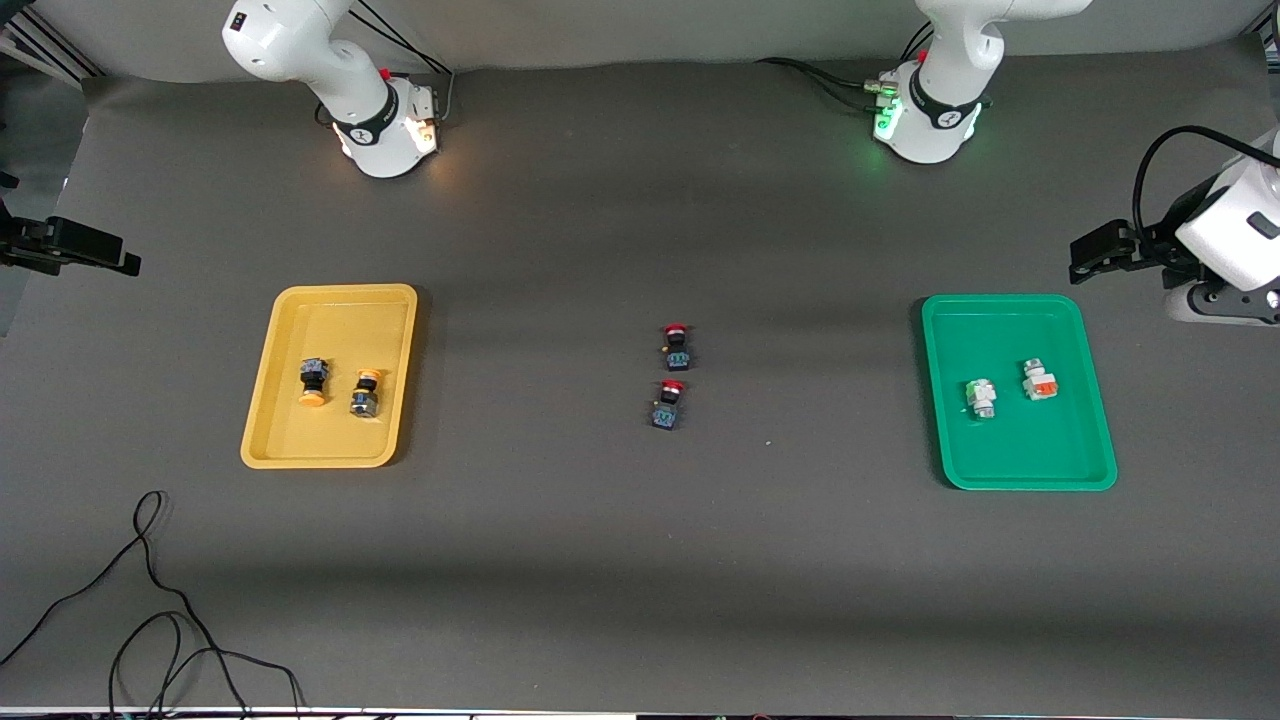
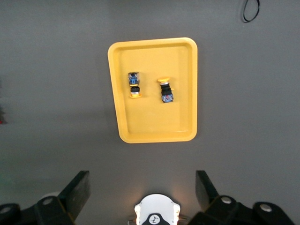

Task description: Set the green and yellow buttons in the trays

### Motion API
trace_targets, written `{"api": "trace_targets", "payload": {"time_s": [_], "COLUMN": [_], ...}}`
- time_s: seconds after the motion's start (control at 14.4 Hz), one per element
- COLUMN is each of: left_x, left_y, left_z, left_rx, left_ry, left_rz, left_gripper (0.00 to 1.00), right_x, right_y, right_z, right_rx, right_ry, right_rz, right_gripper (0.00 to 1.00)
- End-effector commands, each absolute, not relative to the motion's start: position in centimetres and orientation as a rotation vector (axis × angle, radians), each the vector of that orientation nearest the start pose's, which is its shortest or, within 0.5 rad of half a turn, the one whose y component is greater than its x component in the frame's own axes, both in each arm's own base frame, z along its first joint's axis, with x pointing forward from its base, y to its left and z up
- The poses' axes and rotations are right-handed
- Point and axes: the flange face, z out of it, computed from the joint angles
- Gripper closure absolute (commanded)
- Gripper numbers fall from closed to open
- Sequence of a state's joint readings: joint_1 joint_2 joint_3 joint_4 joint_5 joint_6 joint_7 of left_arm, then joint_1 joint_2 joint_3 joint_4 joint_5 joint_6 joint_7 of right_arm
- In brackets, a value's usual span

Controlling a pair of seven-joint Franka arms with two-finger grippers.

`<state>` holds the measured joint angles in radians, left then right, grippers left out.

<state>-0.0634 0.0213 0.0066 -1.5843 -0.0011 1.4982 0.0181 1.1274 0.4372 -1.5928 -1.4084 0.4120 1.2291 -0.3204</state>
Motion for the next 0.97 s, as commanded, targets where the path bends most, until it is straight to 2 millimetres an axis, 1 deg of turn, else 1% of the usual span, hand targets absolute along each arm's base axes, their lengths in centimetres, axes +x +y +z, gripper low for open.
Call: {"api": "trace_targets", "payload": {"time_s": [0.0,0.14,0.42,0.55,0.62,0.69,0.76,0.9], "left_x": [54.6,54.6,54.6,54.7,54.7,54.7,54.7,54.7], "left_y": [-3.1,-3.2,-3.3,-3.4,-3.3,-3.3,-3.3,-3.3], "left_z": [60.6,60.6,60.5,60.5,60.5,60.5,60.5,60.4], "left_rx": [-3.119,-3.119,-3.117,-3.119,-3.119,-3.119,-3.119,-3.119], "left_ry": [0.119,0.121,0.126,0.124,0.122,0.122,0.122,0.122], "left_rz": [0.165,0.165,0.165,0.16,0.16,0.16,0.16,0.16], "left_gripper": [0.0,0.0,0.0,0.0,0.0,0.0,0.0,0.0], "right_x": [54.0,54.1,54.1,54.4,54.7,55.0,55.3,55.8], "right_y": [-5.2,-4.7,-4.9,-4.2,-3.9,-4.0,-3.7,-4.3], "right_z": [63.7,63.5,63.5,63.5,63.2,62.6,62.6,62.7], "right_rx": [-3.098,-3.096,-3.094,-3.094,-3.091,-3.076,-3.065,-3.025], "right_ry": [0.147,0.137,0.139,0.14,0.158,0.165,0.173,0.209], "right_rz": [0.316,0.318,0.317,0.318,0.324,0.339,0.337,0.333], "right_gripper": [0.01,0.01,0.0,0.0,0.0,0.01,0.01,0.0]}}
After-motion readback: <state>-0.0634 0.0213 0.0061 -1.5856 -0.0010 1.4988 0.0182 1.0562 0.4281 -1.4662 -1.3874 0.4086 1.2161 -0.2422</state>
